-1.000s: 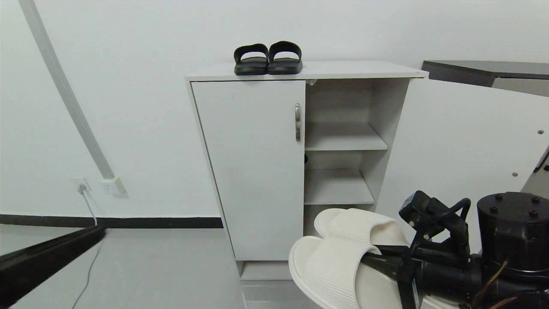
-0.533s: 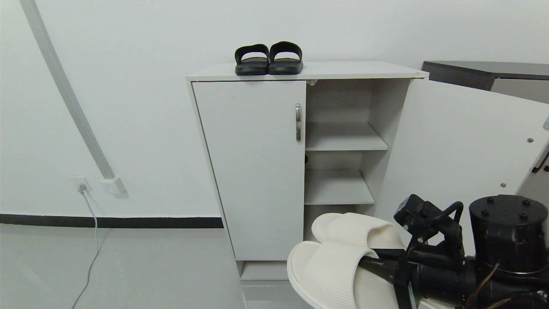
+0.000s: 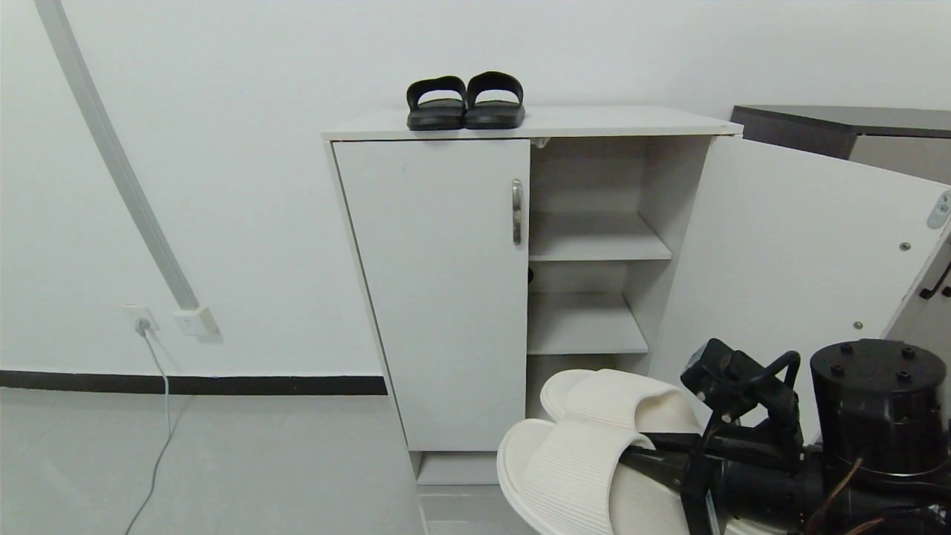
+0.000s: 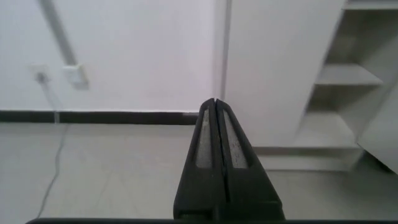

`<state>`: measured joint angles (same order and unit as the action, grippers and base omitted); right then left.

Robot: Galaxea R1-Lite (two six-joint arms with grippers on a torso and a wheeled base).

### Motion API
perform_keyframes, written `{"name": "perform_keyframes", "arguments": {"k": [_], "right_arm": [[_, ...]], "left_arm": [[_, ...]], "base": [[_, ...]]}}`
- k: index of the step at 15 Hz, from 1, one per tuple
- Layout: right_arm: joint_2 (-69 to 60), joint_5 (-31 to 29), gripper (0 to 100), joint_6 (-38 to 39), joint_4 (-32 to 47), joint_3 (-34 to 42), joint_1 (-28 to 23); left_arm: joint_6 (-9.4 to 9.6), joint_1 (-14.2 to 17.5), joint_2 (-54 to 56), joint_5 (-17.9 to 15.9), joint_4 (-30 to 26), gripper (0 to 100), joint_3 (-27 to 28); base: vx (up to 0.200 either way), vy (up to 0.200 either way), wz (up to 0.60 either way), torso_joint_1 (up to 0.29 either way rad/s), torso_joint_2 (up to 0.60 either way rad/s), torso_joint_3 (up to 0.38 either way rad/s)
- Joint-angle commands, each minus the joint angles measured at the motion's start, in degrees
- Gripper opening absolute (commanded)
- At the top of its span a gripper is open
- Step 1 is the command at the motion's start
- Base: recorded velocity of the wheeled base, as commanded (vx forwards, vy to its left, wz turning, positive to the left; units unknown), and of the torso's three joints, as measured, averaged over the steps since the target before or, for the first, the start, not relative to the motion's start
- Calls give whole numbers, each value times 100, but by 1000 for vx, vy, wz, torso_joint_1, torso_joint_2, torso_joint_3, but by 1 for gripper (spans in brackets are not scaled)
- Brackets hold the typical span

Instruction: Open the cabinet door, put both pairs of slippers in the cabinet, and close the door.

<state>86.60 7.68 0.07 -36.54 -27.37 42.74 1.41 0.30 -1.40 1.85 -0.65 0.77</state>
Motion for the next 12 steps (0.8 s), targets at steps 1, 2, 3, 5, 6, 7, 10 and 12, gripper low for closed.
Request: {"name": "perform_keyframes", "arguments": {"k": [1, 2, 3, 5, 6, 7, 10, 12], "right_arm": [[15, -30, 0, 1, -3, 3, 15], [41, -100, 0, 1, -3, 3, 33], [278, -654, 0, 19, -12, -32, 138], [832, -1831, 0, 590, -530, -58, 657], [1017, -2139, 0, 845, -750, -111, 815], [1570, -3080, 0, 1214, -1110, -489, 1052], [2467, -4363, 0, 1610, -1128, -1359, 1087], [2950, -5119, 0, 1733, -1137, -1781, 991]], "left_arm": [[8, -13, 140, -150, 47, 0, -59], [-1, -13, 140, -203, 47, 0, -68], [-1, -13, 140, -291, 47, 0, -59], [-10, -13, 140, -291, 47, 0, -59], [-10, -13, 140, -291, 47, 0, -59], [-10, -13, 140, -300, 47, 0, -59], [-10, -13, 140, -300, 47, 0, -59], [-10, -13, 140, -300, 47, 0, -59]], "base": [[0, 0, 0, 0, 0, 0], [0, 0, 0, 0, 0, 0], [0, 0, 0, 0, 0, 0], [0, 0, 0, 0, 0, 0], [0, 0, 0, 0, 0, 0], [0, 0, 0, 0, 0, 0], [0, 0, 0, 0, 0, 0], [0, 0, 0, 0, 0, 0]]}}
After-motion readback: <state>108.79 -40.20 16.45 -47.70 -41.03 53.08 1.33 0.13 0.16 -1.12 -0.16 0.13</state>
